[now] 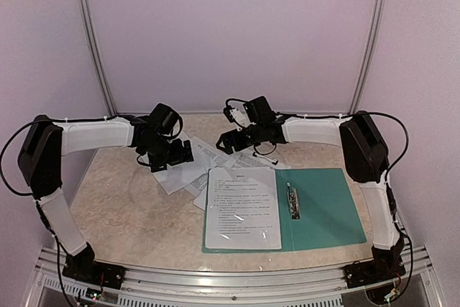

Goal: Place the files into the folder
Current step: Move the folder to the folder with some files, then pick up the file from the center of the board.

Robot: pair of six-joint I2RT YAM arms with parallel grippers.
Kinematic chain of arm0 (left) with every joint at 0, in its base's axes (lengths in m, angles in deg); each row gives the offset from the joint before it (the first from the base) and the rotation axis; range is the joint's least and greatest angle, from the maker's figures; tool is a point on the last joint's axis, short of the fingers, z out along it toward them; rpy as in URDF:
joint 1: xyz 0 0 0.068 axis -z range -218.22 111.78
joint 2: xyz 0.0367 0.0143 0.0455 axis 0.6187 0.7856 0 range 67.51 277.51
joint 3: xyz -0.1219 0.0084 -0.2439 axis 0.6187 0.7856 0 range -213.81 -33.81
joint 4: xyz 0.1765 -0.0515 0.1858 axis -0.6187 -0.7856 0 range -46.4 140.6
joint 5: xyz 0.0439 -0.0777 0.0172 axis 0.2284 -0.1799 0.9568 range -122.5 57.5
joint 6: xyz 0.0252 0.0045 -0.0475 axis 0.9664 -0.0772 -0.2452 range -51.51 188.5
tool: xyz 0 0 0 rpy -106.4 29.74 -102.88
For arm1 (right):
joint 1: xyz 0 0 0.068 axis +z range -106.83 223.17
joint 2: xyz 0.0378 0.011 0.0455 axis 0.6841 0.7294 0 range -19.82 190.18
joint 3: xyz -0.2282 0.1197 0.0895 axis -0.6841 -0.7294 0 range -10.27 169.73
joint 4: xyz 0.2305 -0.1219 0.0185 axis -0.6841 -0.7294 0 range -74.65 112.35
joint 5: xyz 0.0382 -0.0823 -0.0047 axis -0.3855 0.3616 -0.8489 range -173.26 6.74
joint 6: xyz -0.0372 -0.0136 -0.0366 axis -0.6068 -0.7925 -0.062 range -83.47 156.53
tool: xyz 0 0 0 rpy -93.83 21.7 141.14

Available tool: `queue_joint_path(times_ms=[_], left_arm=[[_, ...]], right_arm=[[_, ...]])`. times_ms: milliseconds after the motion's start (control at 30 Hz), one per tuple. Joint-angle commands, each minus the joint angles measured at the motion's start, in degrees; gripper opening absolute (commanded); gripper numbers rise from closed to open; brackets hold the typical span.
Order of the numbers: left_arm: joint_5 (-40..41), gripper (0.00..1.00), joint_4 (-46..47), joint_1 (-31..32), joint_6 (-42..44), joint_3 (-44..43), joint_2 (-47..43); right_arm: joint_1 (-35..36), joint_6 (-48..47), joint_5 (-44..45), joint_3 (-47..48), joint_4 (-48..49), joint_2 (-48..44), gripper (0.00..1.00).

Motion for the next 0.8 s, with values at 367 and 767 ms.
queue_joint_path(times_ms=[367,767], left_arm=[[4.98,0.97,0.91,-4.80,-7.17,9.86,-2.97],[-2.14,0.91,7.24,-5.62,-9.95,13.85,1.94]], right_arm=[[0.11,4.25,-7.47,19.40,-5.45,17.58,0.86],[0.39,4.88,-10.89,20.43,-8.52,20.14,0.74]])
